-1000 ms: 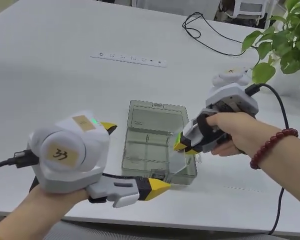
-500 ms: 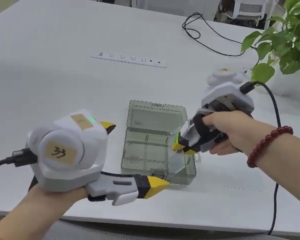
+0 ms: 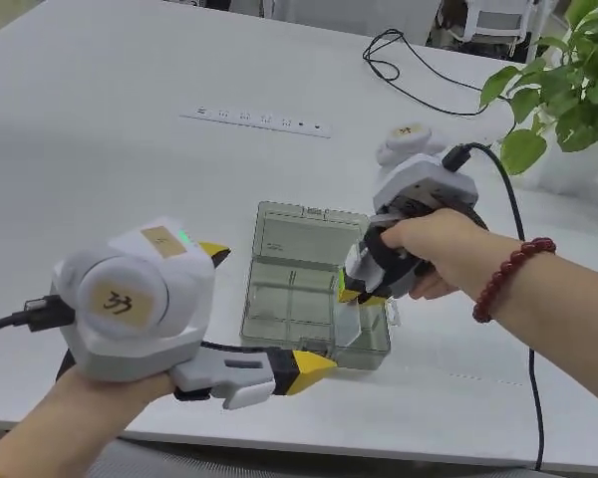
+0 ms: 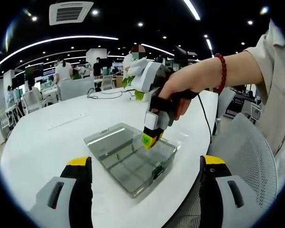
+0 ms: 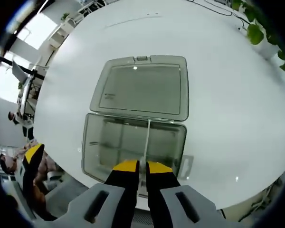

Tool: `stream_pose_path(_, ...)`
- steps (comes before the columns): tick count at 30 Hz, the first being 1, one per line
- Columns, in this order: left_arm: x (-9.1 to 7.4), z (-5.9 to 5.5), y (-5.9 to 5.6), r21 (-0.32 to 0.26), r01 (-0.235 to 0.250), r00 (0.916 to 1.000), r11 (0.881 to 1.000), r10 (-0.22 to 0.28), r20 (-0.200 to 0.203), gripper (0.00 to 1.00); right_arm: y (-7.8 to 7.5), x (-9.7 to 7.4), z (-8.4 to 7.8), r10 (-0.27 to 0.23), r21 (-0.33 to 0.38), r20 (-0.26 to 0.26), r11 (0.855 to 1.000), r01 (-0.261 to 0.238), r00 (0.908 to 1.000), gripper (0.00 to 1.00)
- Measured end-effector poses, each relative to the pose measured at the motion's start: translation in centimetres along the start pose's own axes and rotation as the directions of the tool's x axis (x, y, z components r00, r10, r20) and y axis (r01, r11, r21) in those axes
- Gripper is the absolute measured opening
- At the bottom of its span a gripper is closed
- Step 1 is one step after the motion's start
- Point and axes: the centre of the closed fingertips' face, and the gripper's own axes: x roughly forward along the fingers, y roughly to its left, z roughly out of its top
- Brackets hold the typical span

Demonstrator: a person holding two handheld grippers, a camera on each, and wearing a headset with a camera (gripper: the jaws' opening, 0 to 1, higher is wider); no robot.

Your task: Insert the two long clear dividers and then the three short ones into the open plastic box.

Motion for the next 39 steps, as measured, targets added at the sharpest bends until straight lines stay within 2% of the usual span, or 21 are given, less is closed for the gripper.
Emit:
stream_pose_path(4, -0.1, 0.0, 0.1, -0.003, -0.004, 1.0000, 1.000, 0.004, -0.001, 0.96, 0.4, 0.1, -0.3, -0.061, -0.090, -0.011, 0.994, 0.060, 0.9981, 0.07)
stream_pose_path(12, -0.4, -0.2, 0.2, 0.000, -0.009, 1.0000, 1.000, 0.009, -0.002, 0.96, 0.7, 0.8, -0.6, -0.105, -0.138, -0.021, 0.985, 0.101, 0.9943, 0.07)
stream_pose_path(23, -0.7, -0.2, 0.3, 0.006, -0.018, 0.9998, 1.000, 0.018, -0.001, 0.95, 0.5, 1.4, -0.9, -0.093, -0.132, -0.010, 0.987, 0.090, 0.9957, 0.07)
stream_pose_path(28, -1.0, -0.3, 0.5, 0.002, -0.027, 0.9996, 1.000, 0.027, -0.002, 0.94, -0.2, 2.6, -0.3, -0.089, -0.129, 0.003, 0.988, 0.089, 0.9960, 0.07)
stream_pose_path(34, -1.2, -0.4, 0.8, -0.001, -0.040, 0.9992, 0.999, 0.040, -0.005, 0.93, -0.3, 2.7, 0.1, -0.082, -0.128, 0.020, 0.988, 0.084, 0.9964, 0.07)
stream_pose_path(39, -1.3, -0.5, 1.1, -0.008, -0.054, 0.9985, 0.998, 0.054, -0.009, 0.92, -0.1, 2.8, 0.5, -0.047, -0.143, 0.050, 0.988, 0.053, 0.9976, 0.09)
